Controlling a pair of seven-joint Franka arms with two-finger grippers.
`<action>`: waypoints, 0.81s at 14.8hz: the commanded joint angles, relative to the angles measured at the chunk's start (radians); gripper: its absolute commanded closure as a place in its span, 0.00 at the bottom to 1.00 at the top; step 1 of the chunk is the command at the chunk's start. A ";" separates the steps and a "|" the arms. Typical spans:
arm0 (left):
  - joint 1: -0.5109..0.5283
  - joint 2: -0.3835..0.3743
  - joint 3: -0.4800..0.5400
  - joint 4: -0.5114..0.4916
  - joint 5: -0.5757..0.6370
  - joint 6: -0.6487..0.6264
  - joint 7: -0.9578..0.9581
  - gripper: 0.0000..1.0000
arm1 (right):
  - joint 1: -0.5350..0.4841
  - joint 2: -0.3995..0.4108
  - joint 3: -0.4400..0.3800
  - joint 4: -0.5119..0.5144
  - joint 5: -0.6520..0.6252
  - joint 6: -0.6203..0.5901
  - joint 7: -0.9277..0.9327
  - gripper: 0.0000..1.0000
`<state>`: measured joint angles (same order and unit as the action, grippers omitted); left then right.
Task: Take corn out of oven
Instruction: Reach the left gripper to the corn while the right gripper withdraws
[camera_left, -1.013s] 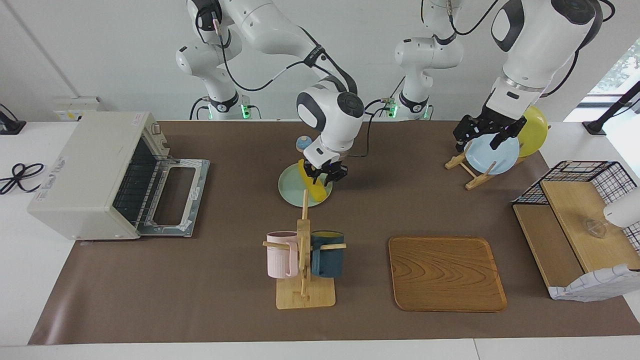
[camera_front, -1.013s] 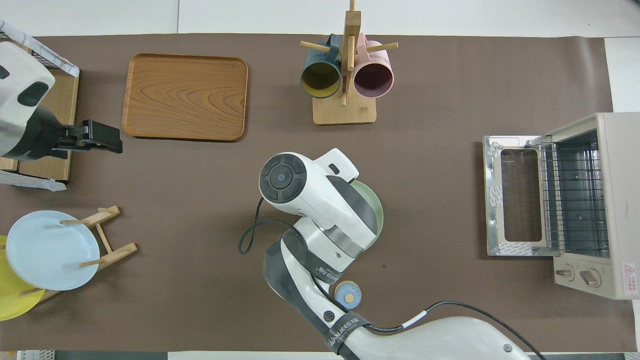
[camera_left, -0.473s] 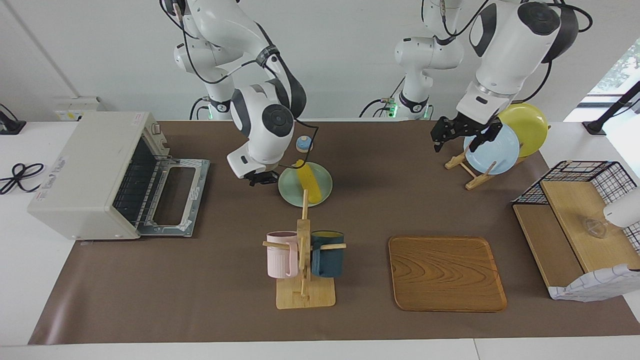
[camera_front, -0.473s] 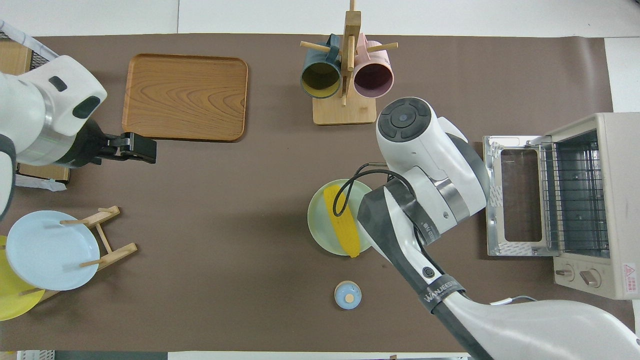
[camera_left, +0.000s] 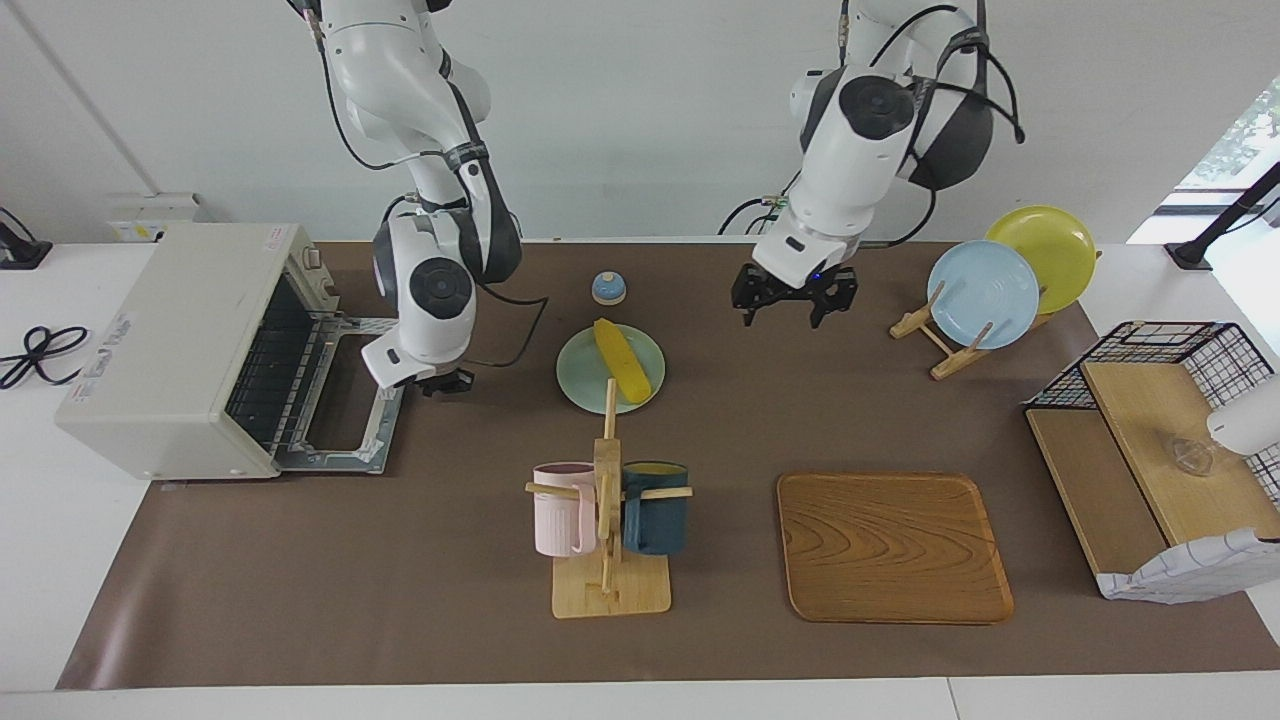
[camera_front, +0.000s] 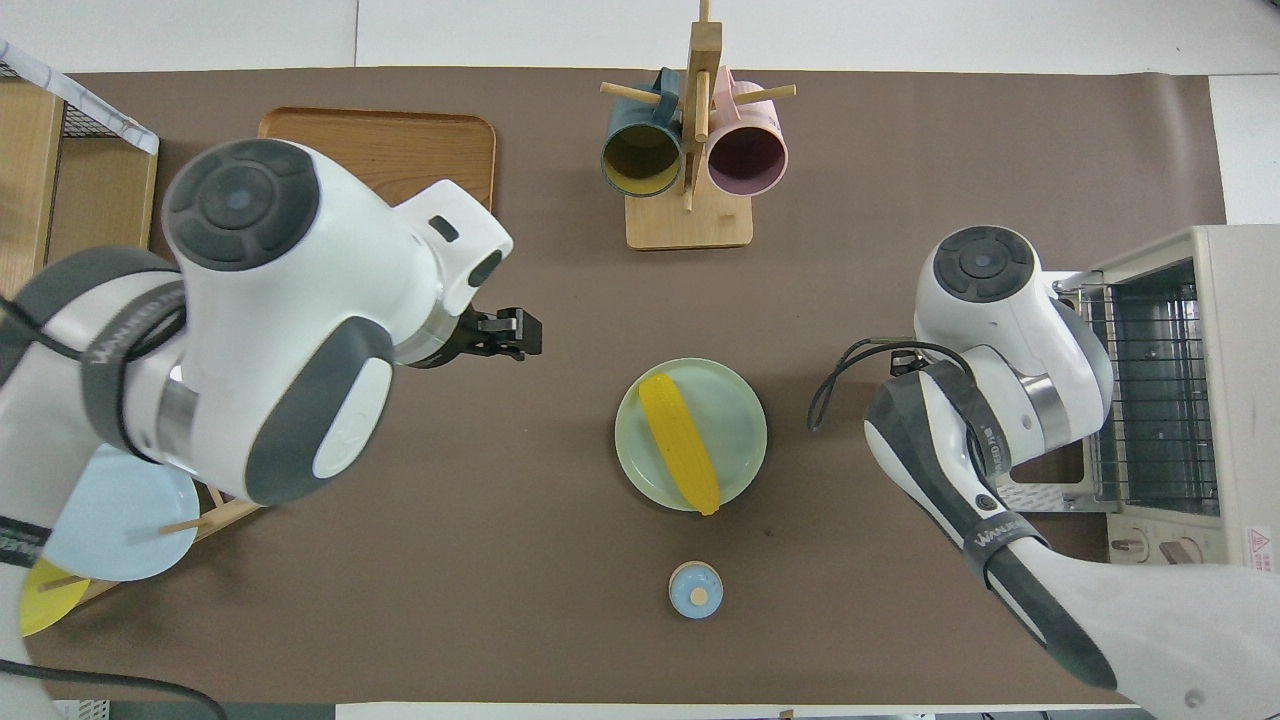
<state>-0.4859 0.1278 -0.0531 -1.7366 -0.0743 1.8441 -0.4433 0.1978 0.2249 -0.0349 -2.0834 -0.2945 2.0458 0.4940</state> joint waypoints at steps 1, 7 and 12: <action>-0.098 0.076 0.018 -0.017 -0.019 0.113 -0.154 0.00 | -0.021 -0.041 0.015 -0.072 -0.017 0.056 -0.015 1.00; -0.258 0.217 0.021 -0.049 -0.018 0.334 -0.354 0.00 | -0.026 -0.041 0.013 -0.073 -0.049 0.050 -0.028 1.00; -0.301 0.288 0.021 -0.064 -0.007 0.392 -0.362 0.00 | -0.063 -0.044 0.013 -0.061 -0.104 -0.010 -0.083 1.00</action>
<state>-0.7635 0.4114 -0.0514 -1.7921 -0.0797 2.2132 -0.7903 0.1654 0.2139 -0.0214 -2.1273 -0.3464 2.0802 0.4429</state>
